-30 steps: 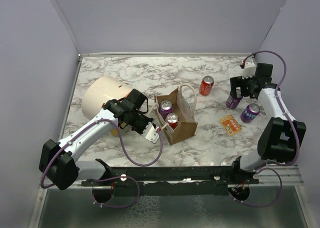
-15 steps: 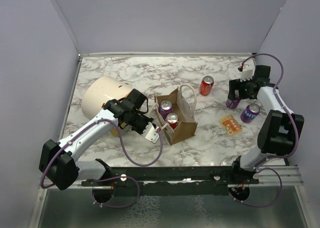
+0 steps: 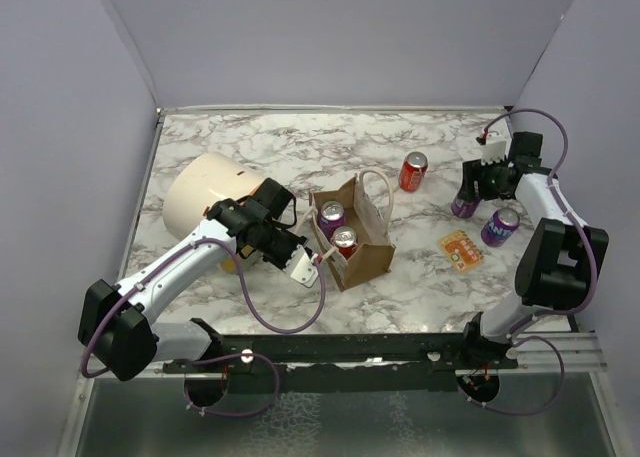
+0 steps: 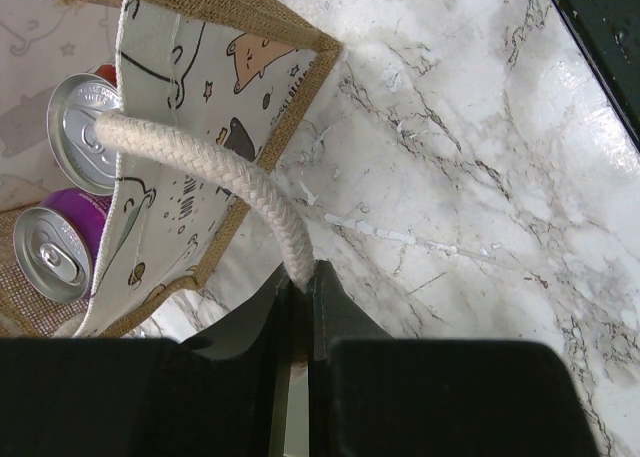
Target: Place the beverage into the canvas bag
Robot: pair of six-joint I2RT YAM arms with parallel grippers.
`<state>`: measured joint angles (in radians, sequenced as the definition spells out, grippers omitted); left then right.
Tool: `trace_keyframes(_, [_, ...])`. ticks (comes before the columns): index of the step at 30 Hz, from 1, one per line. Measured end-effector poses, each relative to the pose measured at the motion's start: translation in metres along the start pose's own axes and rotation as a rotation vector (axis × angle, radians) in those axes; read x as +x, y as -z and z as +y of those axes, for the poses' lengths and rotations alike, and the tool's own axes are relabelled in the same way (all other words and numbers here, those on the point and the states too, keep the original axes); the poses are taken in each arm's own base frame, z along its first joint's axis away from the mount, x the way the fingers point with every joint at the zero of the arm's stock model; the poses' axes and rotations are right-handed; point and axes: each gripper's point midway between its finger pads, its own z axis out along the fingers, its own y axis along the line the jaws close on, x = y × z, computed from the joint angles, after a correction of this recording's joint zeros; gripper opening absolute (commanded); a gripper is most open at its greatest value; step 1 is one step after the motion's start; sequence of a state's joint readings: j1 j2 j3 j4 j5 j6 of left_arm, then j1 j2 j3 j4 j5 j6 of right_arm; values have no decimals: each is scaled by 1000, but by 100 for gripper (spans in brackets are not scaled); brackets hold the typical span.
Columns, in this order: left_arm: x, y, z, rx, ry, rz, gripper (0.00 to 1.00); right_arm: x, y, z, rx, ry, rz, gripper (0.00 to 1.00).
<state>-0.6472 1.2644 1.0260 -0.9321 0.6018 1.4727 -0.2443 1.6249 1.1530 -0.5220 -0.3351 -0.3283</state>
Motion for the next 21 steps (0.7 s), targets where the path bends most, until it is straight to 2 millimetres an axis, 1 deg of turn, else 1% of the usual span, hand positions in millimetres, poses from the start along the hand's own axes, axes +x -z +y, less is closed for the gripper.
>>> trace_keyframes(3, [0, 0, 0, 0, 0, 0, 0, 0, 0, 1, -6, 6, -1, 46])
trace_keyframes(7, [0, 0, 0, 0, 0, 0, 0, 2, 4, 7, -34, 12, 8, 39])
trace_keyframes(10, [0, 0, 0, 0, 0, 0, 0, 2, 12, 15, -62, 17, 6, 34])
trace_keyframes(12, [0, 0, 0, 0, 0, 0, 0, -3, 20, 19, -73, 26, -12, 31])
trace_keyframes(15, [0, 0, 0, 0, 0, 0, 0, -19, 38, 25, -92, 43, -57, 27])
trace_keyframes(21, [0, 0, 0, 0, 0, 0, 0, -71, 82, 40, -131, 102, -201, 17])
